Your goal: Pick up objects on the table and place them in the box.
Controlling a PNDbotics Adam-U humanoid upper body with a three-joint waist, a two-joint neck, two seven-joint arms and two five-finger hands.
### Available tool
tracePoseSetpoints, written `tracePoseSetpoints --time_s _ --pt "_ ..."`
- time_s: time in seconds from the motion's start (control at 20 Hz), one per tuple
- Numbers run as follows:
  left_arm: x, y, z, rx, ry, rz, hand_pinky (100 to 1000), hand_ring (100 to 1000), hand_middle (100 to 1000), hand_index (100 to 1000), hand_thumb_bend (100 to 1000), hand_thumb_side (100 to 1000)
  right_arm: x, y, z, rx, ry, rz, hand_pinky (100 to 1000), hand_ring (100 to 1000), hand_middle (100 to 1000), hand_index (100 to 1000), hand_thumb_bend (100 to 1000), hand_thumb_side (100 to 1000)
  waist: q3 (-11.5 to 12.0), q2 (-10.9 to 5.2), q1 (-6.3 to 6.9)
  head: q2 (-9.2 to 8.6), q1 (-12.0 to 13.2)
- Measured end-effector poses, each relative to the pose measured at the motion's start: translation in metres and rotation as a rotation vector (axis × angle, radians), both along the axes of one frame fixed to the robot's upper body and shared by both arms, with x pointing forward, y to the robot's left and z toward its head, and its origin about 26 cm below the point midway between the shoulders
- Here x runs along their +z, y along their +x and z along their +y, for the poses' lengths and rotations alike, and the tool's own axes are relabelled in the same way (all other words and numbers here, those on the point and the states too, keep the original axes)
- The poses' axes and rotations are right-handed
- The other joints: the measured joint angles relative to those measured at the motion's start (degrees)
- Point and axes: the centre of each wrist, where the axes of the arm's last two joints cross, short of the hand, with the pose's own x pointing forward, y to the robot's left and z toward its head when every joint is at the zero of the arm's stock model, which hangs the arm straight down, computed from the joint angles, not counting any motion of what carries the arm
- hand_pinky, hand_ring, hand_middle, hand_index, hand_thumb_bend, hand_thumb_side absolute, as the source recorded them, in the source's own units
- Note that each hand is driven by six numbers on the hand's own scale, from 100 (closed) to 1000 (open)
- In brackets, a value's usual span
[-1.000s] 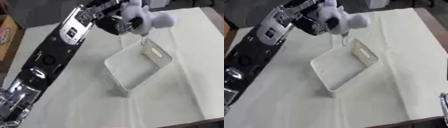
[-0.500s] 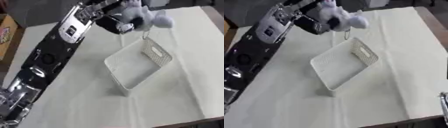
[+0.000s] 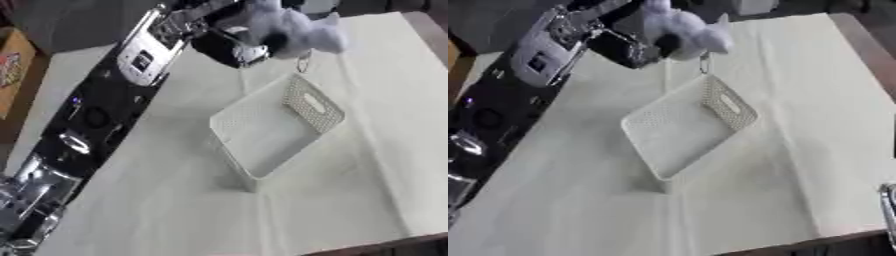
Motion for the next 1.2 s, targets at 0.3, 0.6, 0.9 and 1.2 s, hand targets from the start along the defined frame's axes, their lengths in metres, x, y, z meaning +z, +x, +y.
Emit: tracePoseSetpoints --time_s 0.3,0.6,0.9,1.2 --pt "0.0023 -0.0013 -0.0012 -0.003 0.002 -0.009 1000 925 927 819 100 682 0.0 0.0 0.0 0.0 0.0 0.0 333 406 619 746 100 819 0.04 0.0 0.0 0.01 -0.01" --pt "0.0027 -0.0014 -0.0012 0.003 0.014 0.0 1000 948 958 855 100 761 -0.0007 0.0001 0.0013 0.002 0.005 0.001 333 406 618 746 100 819 0.17 0.0 -0.01 0.03 -0.02" --pt "0.0035 -0.0012 -0.0001 0.01 0.019 0.006 1000 949 958 855 100 756 -0.0008 0.0001 0.0016 0.002 0.007 0.001 333 406 618 746 100 818 0.18 0.0 -0.02 0.04 -0.02" --pt "0.0038 -0.0011 0.0001 0.012 0.02 0.008 1000 949 959 855 100 755 -0.0008 0.0002 0.0016 0.002 0.007 0.001 333 406 618 746 100 817 0.19 0.0 -0.06 0.04 -0.02"
